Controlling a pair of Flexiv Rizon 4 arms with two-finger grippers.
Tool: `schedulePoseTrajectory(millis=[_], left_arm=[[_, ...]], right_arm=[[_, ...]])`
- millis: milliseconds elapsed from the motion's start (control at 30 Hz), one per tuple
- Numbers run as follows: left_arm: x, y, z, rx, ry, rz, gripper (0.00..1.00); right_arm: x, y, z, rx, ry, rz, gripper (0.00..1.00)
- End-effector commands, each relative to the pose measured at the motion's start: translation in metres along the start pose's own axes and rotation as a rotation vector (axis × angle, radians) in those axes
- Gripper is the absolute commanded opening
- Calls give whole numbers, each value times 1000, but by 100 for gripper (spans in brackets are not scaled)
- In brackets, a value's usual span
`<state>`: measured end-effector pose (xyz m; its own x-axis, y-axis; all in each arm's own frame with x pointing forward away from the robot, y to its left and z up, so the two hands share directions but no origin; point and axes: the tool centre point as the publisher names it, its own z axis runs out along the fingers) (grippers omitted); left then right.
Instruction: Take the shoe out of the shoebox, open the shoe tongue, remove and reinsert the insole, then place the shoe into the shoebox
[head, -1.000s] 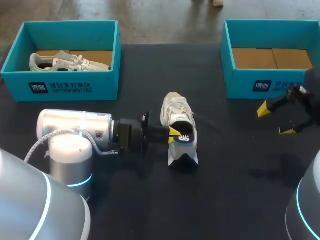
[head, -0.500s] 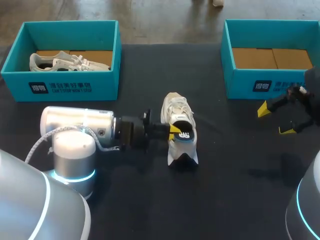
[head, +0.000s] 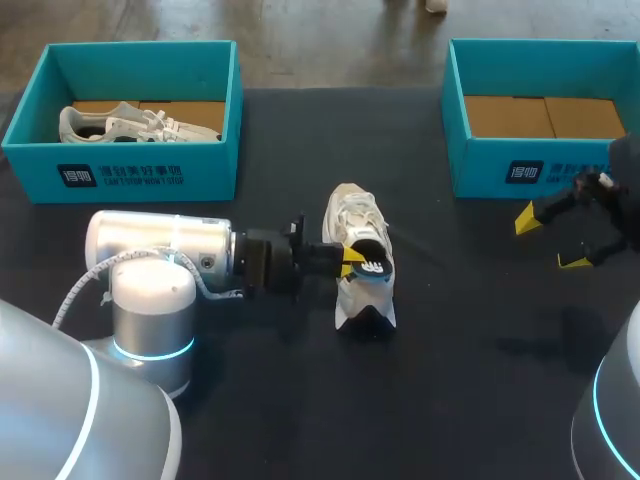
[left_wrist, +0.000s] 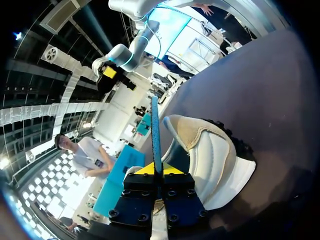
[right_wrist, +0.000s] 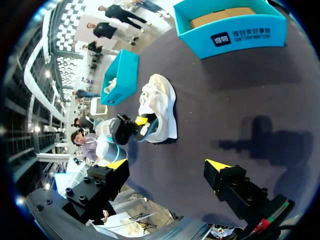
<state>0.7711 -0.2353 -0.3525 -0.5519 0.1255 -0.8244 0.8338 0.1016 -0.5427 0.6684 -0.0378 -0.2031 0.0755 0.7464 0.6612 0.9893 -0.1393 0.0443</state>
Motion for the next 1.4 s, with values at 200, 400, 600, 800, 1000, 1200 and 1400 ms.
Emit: schedulePoseTrajectory(millis=[200,400,600,800,1000,1200,1400], left_arm=[[1,-14,-10,5,-24,-23,32],[-2,-25,-14,16,-33,-28,28],[-2,-31,-16,24,-22,-31,26],[-2,-34,-15,22,-8,-28,13],[-2,-36,-14,31,6,-25,0],[3,-33,-14,42,12,-21,0],[5,-23,-14,37,15,-13,0]], right_arm=[[0,-1,1,-1,-4,1,100],[0,-1,1,-1,-4,1,100],[0,-1,1,-1,-4,1,100],[0,-1,1,-1,-4,1,100],[0,-1,1,-1,-4,1,100],[0,-1,1,-1,-4,1,100],[0,-1,1,-1,-4,1,100]])
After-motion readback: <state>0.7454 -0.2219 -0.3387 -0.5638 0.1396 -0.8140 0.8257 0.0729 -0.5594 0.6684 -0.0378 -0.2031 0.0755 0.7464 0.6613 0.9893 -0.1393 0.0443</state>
